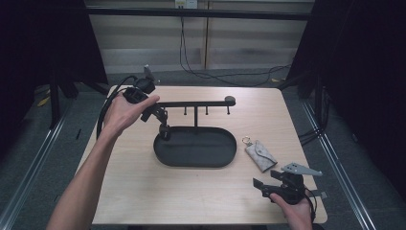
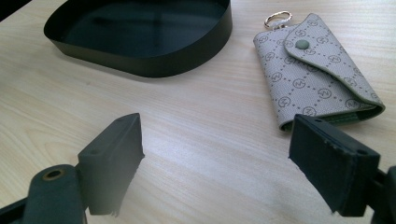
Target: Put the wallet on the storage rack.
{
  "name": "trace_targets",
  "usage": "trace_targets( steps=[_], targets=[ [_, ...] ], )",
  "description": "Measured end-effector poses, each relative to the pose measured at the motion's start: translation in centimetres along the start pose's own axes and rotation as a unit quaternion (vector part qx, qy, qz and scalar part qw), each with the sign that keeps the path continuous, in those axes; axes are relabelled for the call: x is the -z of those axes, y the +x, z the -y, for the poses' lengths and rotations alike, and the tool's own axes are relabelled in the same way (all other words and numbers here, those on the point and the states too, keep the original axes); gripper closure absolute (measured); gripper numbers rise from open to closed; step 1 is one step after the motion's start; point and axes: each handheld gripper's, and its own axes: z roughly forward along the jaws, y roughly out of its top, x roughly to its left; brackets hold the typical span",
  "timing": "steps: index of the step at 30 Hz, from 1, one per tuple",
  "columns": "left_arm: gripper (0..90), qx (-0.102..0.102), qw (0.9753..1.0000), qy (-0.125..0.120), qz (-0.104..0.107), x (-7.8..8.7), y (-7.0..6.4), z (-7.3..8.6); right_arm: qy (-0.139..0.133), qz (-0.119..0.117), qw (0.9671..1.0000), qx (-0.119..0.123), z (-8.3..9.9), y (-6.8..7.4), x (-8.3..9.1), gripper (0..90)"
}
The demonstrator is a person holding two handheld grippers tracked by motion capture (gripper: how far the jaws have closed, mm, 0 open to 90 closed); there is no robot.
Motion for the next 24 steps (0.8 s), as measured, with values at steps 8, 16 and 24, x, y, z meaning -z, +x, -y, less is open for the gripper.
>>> trace_targets(
  steps=[8,16,24],
  targets=[
    [19.0,-0.020,0.9996,-0.021,0.004,0.0,0.5,2.0,0.001,0.000,1.0000,0.000,0.0,0.0,0.0,17.3],
    [18.9,-0.025,0.9966,-0.078,-0.012,-0.1,1.4,4.5,0.002,0.001,1.0000,-0.001,0.0,0.0,-0.1,17.3],
    [18.9,-0.018,0.9926,-0.120,-0.008,-0.2,2.3,6.6,0.004,0.002,1.0000,-0.005,-0.2,-0.1,-0.3,17.3]
  ],
)
